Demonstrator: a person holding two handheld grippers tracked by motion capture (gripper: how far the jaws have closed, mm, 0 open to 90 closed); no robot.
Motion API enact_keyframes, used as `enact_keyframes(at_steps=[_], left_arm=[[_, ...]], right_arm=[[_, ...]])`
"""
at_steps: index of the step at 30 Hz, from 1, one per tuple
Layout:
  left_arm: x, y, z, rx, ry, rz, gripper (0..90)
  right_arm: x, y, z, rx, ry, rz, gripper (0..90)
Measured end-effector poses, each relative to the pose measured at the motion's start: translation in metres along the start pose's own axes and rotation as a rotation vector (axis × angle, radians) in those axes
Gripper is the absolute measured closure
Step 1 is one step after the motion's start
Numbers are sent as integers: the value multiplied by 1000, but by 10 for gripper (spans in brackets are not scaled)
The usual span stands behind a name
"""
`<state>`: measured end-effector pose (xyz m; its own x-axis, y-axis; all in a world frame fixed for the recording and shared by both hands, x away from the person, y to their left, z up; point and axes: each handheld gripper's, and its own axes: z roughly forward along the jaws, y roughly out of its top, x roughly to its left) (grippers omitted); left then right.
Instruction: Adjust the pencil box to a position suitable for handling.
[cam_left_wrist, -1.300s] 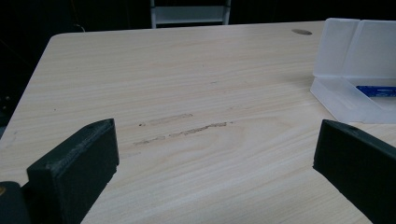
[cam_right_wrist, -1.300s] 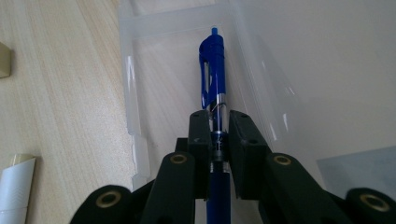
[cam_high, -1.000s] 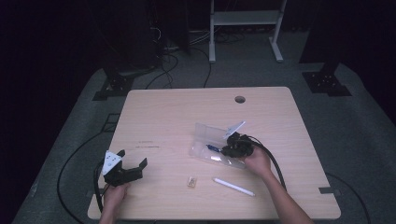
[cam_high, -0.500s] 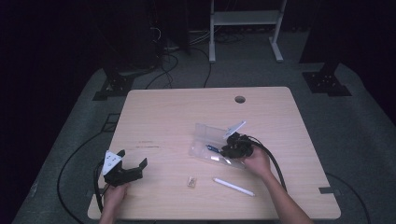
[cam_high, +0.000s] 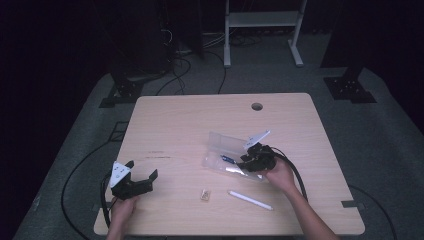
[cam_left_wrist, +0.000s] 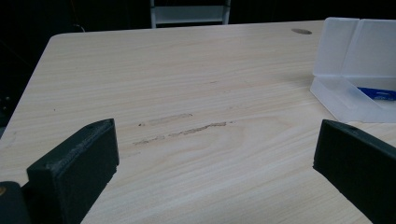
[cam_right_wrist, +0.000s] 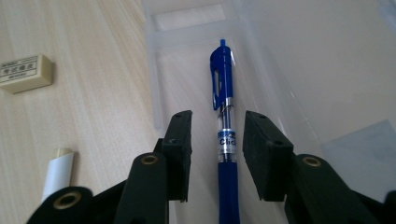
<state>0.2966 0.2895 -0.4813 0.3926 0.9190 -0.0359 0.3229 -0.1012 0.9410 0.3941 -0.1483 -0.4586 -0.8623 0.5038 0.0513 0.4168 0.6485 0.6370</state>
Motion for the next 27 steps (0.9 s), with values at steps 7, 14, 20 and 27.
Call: enact_keyframes(at_steps=[7,14,20,27], left_arm=[[0,0,0,0,0,2,0],[0,0,0,1,0,1,0],[0,0,0,1,2,5,0],[0,0,0,1,2,6,0]], right_arm=[[6,-7,-8,-4,6,1,553],[11,-14,-15,-18,12,1,497],[19,-19,-22,-32,24,-4,500],[25,-25,-28,-39,34,-10,485]])
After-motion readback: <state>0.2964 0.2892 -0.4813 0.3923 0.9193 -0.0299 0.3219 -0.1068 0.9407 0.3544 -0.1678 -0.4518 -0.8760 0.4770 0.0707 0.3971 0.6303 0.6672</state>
